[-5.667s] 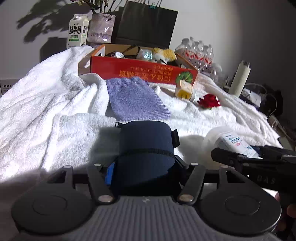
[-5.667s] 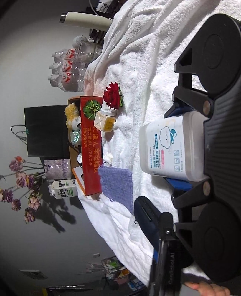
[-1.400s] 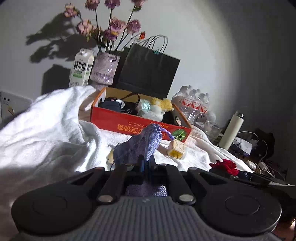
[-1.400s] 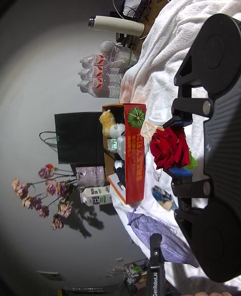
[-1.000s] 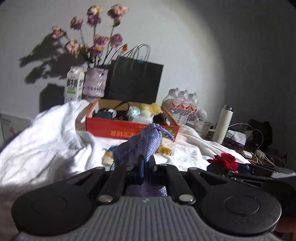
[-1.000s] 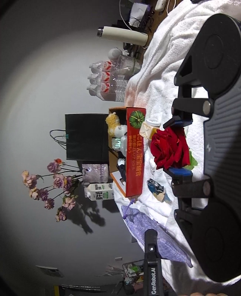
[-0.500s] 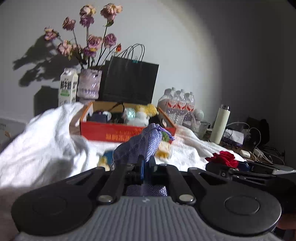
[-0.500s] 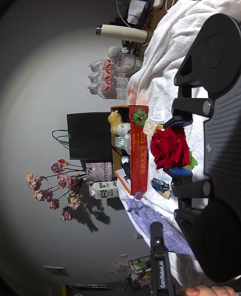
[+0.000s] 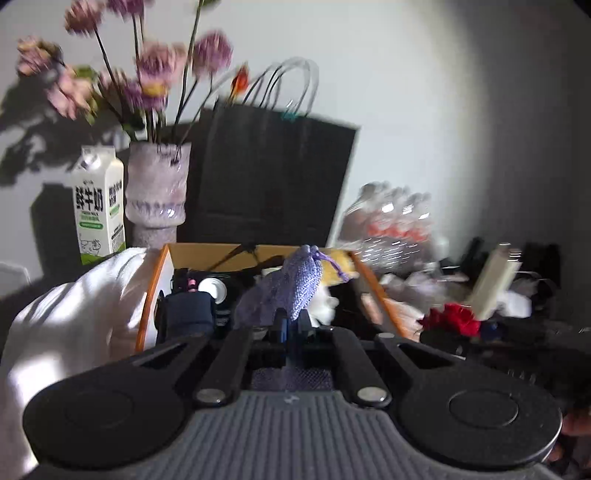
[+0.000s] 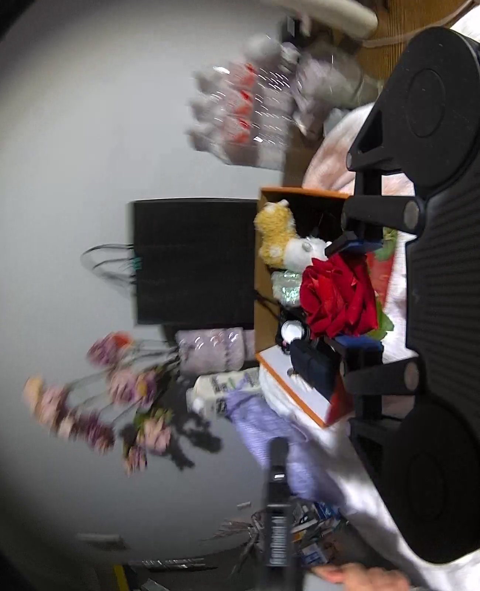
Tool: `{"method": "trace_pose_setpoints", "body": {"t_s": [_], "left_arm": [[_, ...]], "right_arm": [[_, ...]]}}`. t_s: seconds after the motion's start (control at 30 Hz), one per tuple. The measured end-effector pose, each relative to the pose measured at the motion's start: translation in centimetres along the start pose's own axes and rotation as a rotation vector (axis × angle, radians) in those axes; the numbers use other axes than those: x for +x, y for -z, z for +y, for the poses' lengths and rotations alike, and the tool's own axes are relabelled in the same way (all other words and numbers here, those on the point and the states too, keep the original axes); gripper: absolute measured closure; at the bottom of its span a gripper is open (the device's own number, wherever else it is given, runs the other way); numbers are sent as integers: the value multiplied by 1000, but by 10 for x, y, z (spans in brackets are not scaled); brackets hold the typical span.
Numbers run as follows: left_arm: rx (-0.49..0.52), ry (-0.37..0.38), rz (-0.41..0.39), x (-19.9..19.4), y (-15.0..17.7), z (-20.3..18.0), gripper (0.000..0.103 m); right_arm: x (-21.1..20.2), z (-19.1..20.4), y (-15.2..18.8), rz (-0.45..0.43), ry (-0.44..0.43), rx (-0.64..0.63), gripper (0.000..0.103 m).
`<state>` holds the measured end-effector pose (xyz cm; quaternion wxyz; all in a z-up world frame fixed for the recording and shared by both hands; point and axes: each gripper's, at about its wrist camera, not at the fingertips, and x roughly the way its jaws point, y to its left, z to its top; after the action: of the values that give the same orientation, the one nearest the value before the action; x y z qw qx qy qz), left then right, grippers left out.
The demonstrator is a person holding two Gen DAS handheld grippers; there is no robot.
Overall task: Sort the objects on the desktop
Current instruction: 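Lift and carry the mesh bag and red rose over the cardboard box, then open both tools to drop the mesh bag and rose into the box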
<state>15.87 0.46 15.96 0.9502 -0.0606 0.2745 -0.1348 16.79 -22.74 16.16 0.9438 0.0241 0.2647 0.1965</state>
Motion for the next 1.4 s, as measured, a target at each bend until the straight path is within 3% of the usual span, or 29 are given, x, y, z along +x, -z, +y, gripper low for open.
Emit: {"method": "trace_pose_setpoints", "body": {"t_s": [0.1,0.2,0.3,0.4,0.43,0.47,0.5,0.53,0.6,0.67,0.7,0.73,0.83,0.93,1.2,1.3,1.4], "left_arm": [[27,-59,49,60,-13,7,97],[28,-116,98,109,-18,15,97],[28,-162,143,145,-16,19,97],[95,-157,161,168,-14,16,92],[105,-167,164,173,-14,15,82],[104,-181,165,177,-14,15,71],[92,-197,163,178,-14,14,41],[68,-216,142,177,-15,15,25],[32,-245,118,175,-17,16,24],[-13,-273,126,175,-20,19,15],[-34,-297,111,172,-21,20,4],[-49,-314,87,168,-21,22,1],[-91,-322,60,154,-20,27,0],[-115,-284,37,133,-19,30,0],[-31,-294,19,83,-18,10,0],[-26,-301,24,65,-13,2,0],[-82,-309,60,45,-1,-4,0]], "right_arm": [[58,-18,-24,105,-7,53,62],[111,-26,-31,202,65,38,62],[149,-28,-28,268,122,1,62],[174,-30,-26,315,168,-36,59],[179,-29,-26,315,198,-51,55],[185,-28,-26,321,223,-67,44],[189,-27,-26,331,232,-82,38],[191,-26,-26,333,223,-91,35],[189,-26,-29,311,253,-92,30],[184,-24,-32,274,274,-81,23],[183,-25,-34,257,273,-73,23],[182,-26,-35,252,279,-59,23],[174,-26,-38,237,299,12,23],[157,-20,-38,187,308,38,20],[113,-8,-35,138,259,78,19],[96,-1,-29,123,258,74,19],[73,4,-19,102,232,90,19]]}}
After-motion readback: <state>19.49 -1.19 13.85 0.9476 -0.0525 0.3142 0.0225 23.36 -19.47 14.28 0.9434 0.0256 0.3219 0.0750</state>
